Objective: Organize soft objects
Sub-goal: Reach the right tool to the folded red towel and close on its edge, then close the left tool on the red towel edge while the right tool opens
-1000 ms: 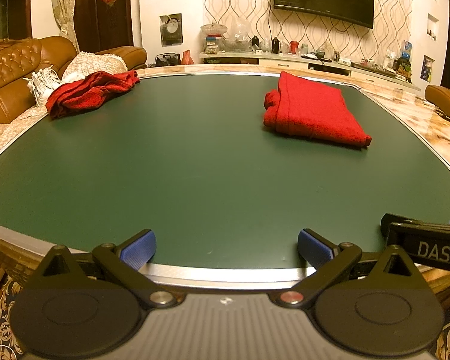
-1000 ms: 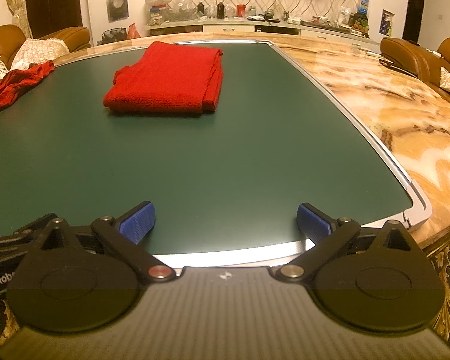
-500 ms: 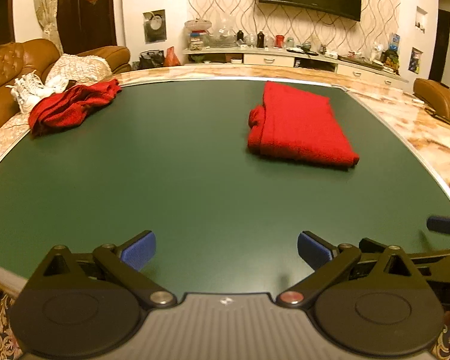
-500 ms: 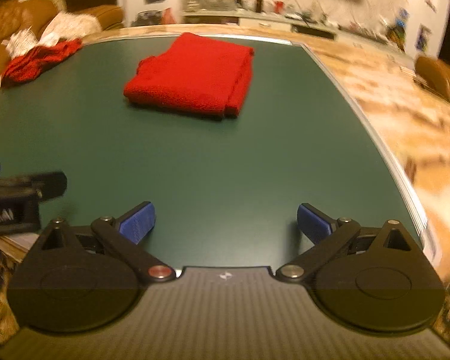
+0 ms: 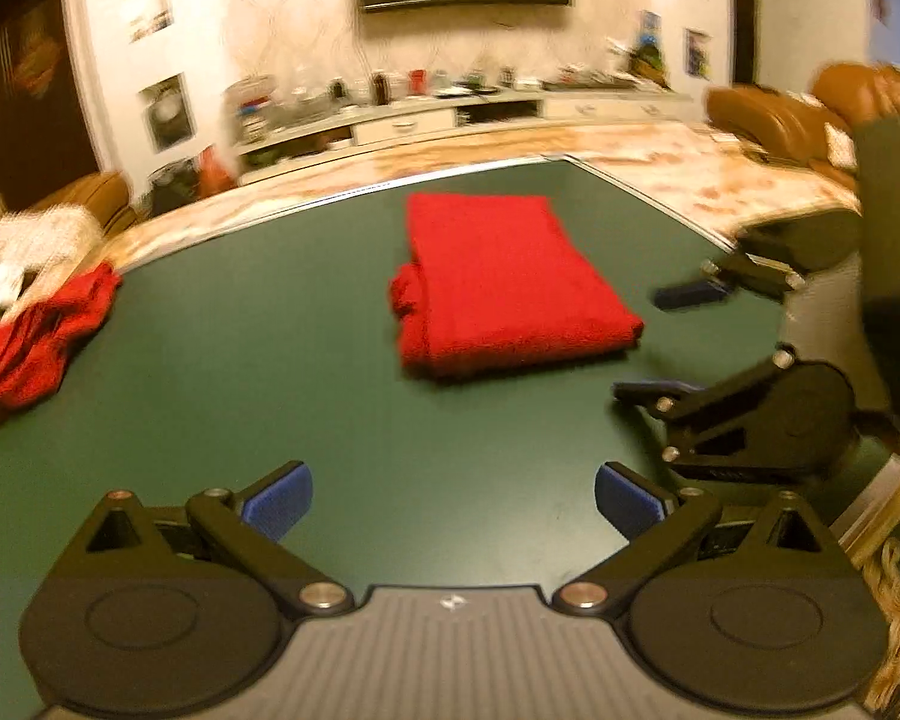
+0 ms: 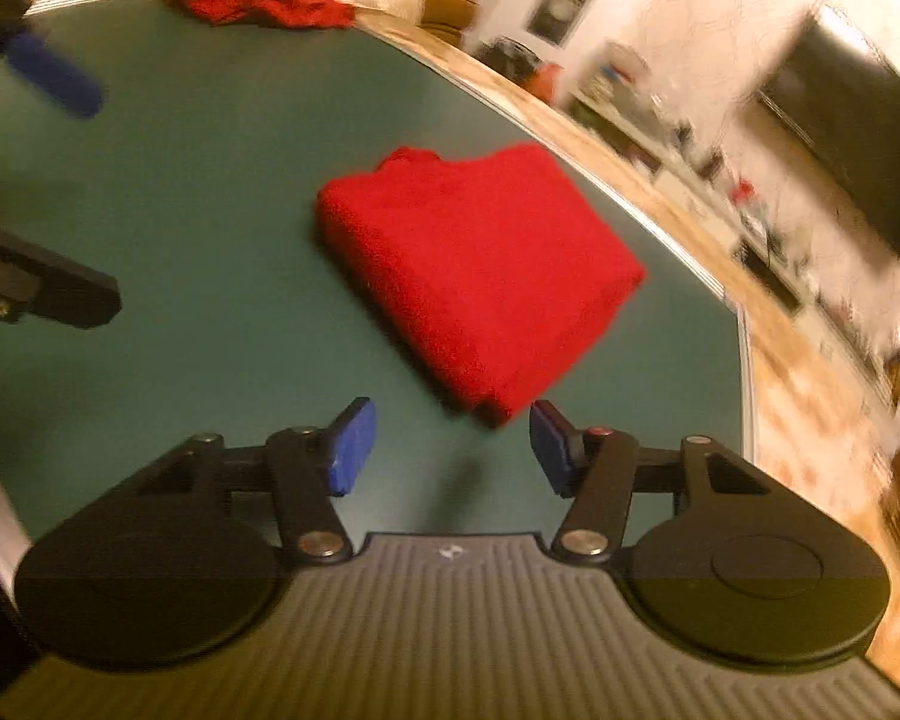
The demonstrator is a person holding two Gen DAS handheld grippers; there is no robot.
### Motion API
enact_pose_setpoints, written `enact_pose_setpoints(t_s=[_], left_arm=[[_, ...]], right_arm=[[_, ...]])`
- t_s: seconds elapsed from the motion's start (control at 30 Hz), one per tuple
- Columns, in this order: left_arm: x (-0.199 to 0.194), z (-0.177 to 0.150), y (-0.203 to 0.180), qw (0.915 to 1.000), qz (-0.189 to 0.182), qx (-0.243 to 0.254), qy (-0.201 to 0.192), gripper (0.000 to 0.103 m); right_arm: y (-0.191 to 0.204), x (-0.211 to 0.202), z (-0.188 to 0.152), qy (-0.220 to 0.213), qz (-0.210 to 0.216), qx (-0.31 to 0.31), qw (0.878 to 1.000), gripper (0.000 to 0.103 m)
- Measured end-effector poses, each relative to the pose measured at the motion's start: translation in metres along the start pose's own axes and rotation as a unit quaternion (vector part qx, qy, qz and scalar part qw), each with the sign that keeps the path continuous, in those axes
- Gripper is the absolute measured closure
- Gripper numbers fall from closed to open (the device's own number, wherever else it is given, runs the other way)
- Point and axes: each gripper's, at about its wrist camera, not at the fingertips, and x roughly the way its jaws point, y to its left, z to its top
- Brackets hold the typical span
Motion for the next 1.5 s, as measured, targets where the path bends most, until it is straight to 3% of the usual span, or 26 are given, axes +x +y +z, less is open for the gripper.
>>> enact_pose_setpoints(t_s=[0.17, 0.33, 0.4, 0.47, 0.6, 0.8, 0.93, 0.97, 1.07, 1.1, 1.27, 1.4, 1.5], left_arm=[[0.019, 0.01, -0.003, 0.9993, -0.015, 0.034, 0.006, 0.0], [0.034, 0.014, 0.001, 0.999, -0.025, 0.021, 0.031, 0.0], [0.037, 0.015, 0.005, 0.9987, -0.032, 0.01, 0.039, 0.0], [0.039, 0.015, 0.006, 0.9988, -0.018, 0.004, 0.046, 0.0], [0.038, 0.014, 0.014, 0.9982, -0.007, -0.022, 0.055, 0.0], [0.038, 0.015, 0.037, 0.9918, -0.002, -0.097, 0.083, 0.0], [0.041, 0.018, 0.058, 0.9711, -0.077, -0.202, 0.101, 0.006], [0.041, 0.018, 0.062, 0.9636, -0.093, -0.23, 0.099, 0.012], [0.043, 0.021, 0.075, 0.9345, -0.137, -0.316, 0.088, 0.014], [0.046, 0.023, 0.078, 0.9251, -0.147, -0.339, 0.088, 0.015], [0.056, 0.023, 0.08, 0.8941, -0.162, -0.405, 0.101, 0.016], [0.056, 0.012, 0.082, 0.8783, -0.174, -0.433, 0.104, 0.017], [0.06, -0.004, 0.084, 0.8792, -0.168, -0.434, 0.101, 0.04]], right_arm=[[0.014, 0.01, 0.016, -0.019, -0.003, -0.089, 0.996, 0.038], [0.03, 0.019, 0.026, -0.027, -0.003, -0.128, 0.991, 0.039], [0.037, 0.021, 0.026, -0.026, 0.001, -0.139, 0.99, 0.05], [0.041, 0.024, 0.027, -0.016, 0.011, -0.146, 0.989, 0.072], [0.049, 0.029, 0.024, -0.011, 0.02, -0.156, 0.987, 0.081], [0.031, 0.031, 0.026, -0.018, 0.024, -0.12, 0.992, 0.089], [0.014, 0.021, 0.026, -0.031, 0.025, -0.075, 0.996, 0.093], [0.01, 0.02, 0.027, -0.033, 0.027, -0.069, 0.997, 0.093], [0.001, 0.012, 0.026, -0.036, 0.036, -0.048, 0.998, 0.093], [-0.001, 0.007, 0.025, -0.038, 0.04, -0.039, 0.998, 0.093], [-0.004, -0.021, 0.021, -0.045, 0.069, 0.011, 0.997, 0.093], [-0.004, -0.042, 0.02, -0.048, 0.093, 0.039, 0.994, 0.093], [-0.003, -0.054, 0.021, -0.049, 0.114, 0.055, 0.991, 0.094]])
